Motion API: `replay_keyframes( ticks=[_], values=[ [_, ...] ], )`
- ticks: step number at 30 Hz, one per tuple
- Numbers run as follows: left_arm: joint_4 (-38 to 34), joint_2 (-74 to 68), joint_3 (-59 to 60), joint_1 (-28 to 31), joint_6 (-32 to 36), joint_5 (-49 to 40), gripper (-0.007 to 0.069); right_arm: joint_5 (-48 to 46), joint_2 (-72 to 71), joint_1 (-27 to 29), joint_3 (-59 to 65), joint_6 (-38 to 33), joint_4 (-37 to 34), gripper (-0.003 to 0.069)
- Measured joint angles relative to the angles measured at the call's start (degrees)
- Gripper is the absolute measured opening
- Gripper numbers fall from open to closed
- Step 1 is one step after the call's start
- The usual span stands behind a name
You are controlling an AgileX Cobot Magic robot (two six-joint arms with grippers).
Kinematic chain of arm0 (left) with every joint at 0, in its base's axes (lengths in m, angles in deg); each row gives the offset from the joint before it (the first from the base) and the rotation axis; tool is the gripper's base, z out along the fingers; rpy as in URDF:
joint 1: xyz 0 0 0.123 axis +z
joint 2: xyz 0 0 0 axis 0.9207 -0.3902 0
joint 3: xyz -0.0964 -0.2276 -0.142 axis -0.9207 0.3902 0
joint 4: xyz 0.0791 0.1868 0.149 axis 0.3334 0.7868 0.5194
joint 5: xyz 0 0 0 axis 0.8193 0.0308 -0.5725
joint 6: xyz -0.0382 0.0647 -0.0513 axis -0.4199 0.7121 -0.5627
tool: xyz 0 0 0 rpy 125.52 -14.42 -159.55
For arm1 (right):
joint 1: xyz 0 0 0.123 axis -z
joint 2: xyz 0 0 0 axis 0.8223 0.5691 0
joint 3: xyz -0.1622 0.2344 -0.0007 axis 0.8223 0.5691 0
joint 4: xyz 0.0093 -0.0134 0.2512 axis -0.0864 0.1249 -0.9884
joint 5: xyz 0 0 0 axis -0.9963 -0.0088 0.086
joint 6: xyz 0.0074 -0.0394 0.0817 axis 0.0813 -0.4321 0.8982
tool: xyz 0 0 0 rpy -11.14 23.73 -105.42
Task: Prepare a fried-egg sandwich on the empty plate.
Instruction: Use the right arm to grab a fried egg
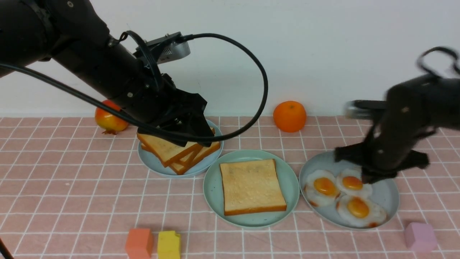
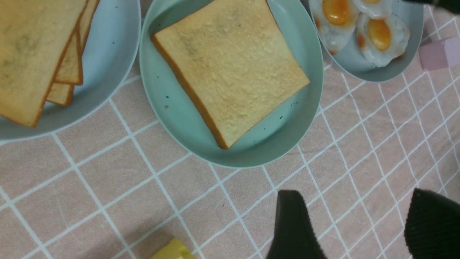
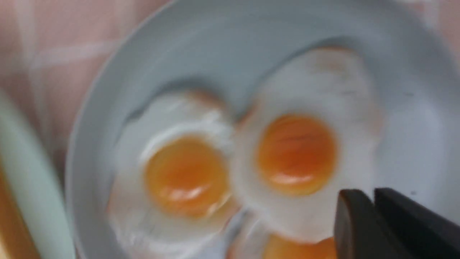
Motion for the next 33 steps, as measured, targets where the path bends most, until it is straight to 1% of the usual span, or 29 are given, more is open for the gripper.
replay_keyframes(
  ticks=[1, 2, 3, 5, 7, 8, 9, 10, 11, 12, 14, 15, 17, 24, 32, 33],
  values=[
    [0.0, 0.0, 0.0, 0.0, 0.0, 0.0, 0.0454, 0.49, 0.0, 2.06, 0.0, -1.42, -3.47, 0.0168],
    [0.0, 0.0, 0.0, 0.0, 0.0, 0.0, 0.0454, 0.74, 0.0, 2.46, 0.0, -2.14, -4.19, 0.0182],
    [0.0, 0.0, 0.0, 0.0, 0.0, 0.0, 0.0454, 1.21, 0.0, 4.34, 0.0, -3.71, -7.06, 0.0209],
    [0.0, 0.0, 0.0, 0.0, 0.0, 0.0, 0.0454, 2.97, 0.0, 8.48, 0.0, -10.47, -17.37, 0.0285],
    [0.0, 0.0, 0.0, 0.0, 0.0, 0.05, 0.0454, 3.83, 0.14, 9.99, 0.0, -14.59, -21.93, 0.0303],
    [0.0, 0.0, 0.0, 0.0, 0.0, 0.05, 0.0454, 4.14, 0.53, 10.73, 0.0, -17.73, -24.66, 0.0305],
    [0.0, 0.0, 0.0, 0.0, 0.0, 0.05, 0.0454, 4.14, 0.53, 10.83, 0.0, -17.73, -25.04, 0.0305],
    [0.0, 0.0, 0.0, 0.0, 0.0, 0.05, 0.0454, 4.42, 1.36, 11.22, 0.0, -20.27, -27.1, 0.0301],
    [0.0, 0.0, 0.0, 0.0, 0.0, 0.05, 0.0454, 4.63, 2.13, 11.28, 0.0, -20.93, -28.0, 0.029],
    [0.0, -0.04, 0.0, 0.0, 0.0, 0.05, 0.0454, 4.8, 2.43, 11.28, 0.0, -21.13, -28.27, 0.0286],
    [0.0, -0.04, 0.0, 0.0, 0.0, 0.05, 0.0454, 5.78, 4.62, 11.28, 0.0, -21.71, -29.1, 0.0248],
    [0.0, -0.04, 0.0, 0.0, 0.0, 0.05, 0.0454, 5.9, 4.77, 11.28, 0.0, -21.71, -29.17, 0.0245],
    [0.0, -0.04, 0.0, 0.0, -0.02, -0.01, 0.0454, 7.28, 6.65, 11.33, 0.0, -21.71, -29.22, 0.0216],
    [0.0, -0.04, 0.0, 0.0, -0.02, -0.11, 0.0454, 8.19, 7.79, 11.39, 0.0, -21.71, -29.5, 0.0211],
    [0.0, -0.04, 0.0, 0.0, -0.02, -0.14, 0.0454, 8.19, 8.09, 11.39, -0.21, -21.71, -28.05, 0.0209],
    [0.0, -0.04, 0.0, 0.0, -0.02, -0.14, 0.0454, 8.14, 8.21, 11.39, -0.27, -21.71, -27.89, 0.0197]
  ],
)
